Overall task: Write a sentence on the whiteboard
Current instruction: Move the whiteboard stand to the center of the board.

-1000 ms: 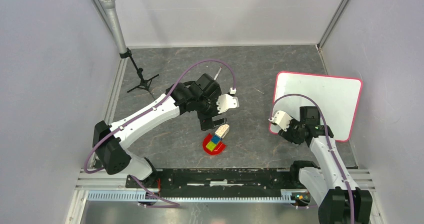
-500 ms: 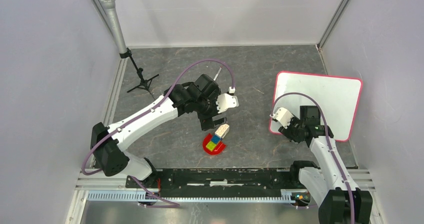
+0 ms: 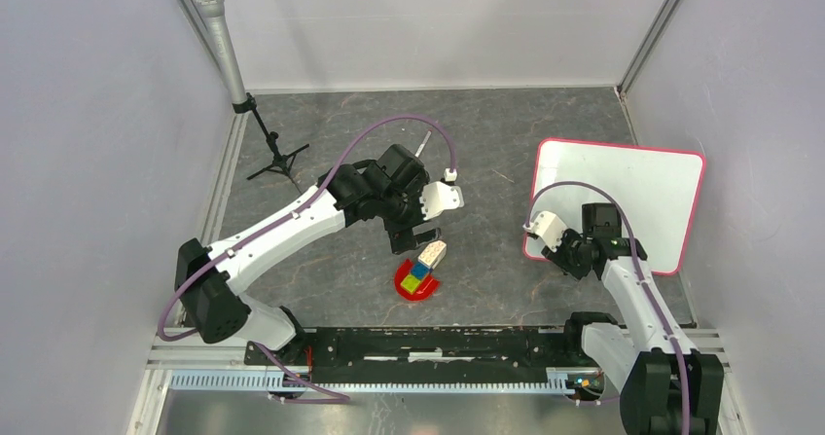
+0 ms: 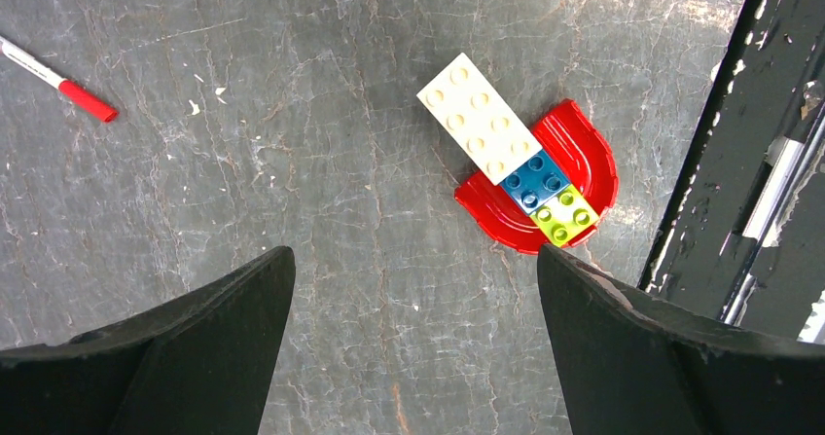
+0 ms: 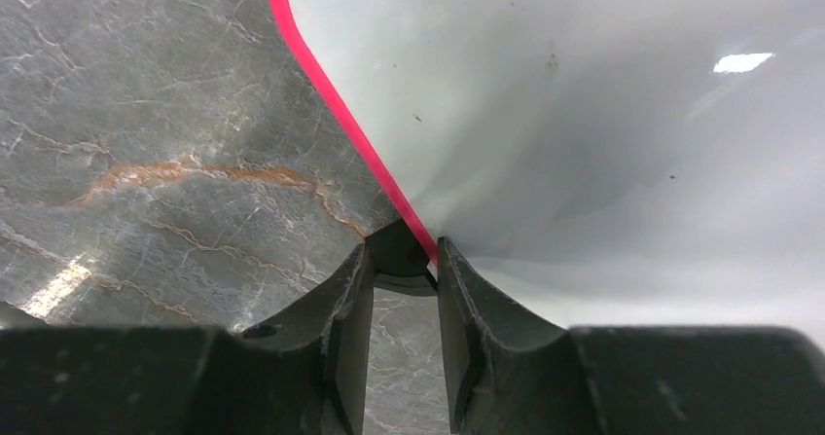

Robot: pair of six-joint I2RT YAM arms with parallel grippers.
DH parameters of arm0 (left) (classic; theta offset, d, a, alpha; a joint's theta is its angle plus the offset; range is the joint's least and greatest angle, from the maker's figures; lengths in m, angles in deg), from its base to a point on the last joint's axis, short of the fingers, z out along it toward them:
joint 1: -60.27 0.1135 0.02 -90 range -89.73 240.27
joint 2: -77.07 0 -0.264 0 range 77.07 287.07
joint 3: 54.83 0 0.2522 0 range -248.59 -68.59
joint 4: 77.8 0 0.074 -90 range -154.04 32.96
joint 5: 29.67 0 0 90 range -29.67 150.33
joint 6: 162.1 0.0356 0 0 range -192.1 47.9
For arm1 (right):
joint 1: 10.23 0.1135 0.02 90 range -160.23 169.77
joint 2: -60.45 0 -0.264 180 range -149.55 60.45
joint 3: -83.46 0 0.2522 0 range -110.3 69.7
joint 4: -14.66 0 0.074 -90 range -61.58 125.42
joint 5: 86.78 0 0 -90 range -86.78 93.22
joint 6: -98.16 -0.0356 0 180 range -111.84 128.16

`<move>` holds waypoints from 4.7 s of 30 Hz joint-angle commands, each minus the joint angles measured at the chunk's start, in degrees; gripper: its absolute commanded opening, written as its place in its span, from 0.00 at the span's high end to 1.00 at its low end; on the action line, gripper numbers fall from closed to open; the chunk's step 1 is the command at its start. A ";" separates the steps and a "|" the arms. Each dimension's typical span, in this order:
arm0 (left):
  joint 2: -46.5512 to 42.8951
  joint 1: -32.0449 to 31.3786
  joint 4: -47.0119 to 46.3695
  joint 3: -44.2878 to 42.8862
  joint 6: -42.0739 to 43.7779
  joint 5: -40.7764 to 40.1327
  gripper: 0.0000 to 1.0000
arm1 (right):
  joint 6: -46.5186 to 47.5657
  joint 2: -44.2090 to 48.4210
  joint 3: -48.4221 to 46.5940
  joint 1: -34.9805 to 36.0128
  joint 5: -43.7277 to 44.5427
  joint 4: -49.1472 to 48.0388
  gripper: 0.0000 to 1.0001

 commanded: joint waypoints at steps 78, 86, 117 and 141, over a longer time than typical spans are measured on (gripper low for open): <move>-2.30 2.59 -4.80 2.63 -3.60 1.39 0.00 | -34.91 -1.47 -6.71 1.79 -0.94 -14.79 0.48; -1.91 2.76 -4.80 2.49 -2.94 1.19 0.00 | -43.98 -3.48 -11.96 9.66 13.04 -8.17 0.58; 0.50 2.76 -4.79 0.63 -3.20 1.50 0.00 | -64.67 -4.74 2.98 10.28 23.06 -27.66 0.46; -0.33 4.09 -3.09 0.69 -4.02 0.15 0.00 | -59.41 -10.01 5.73 11.97 14.59 -31.88 1.00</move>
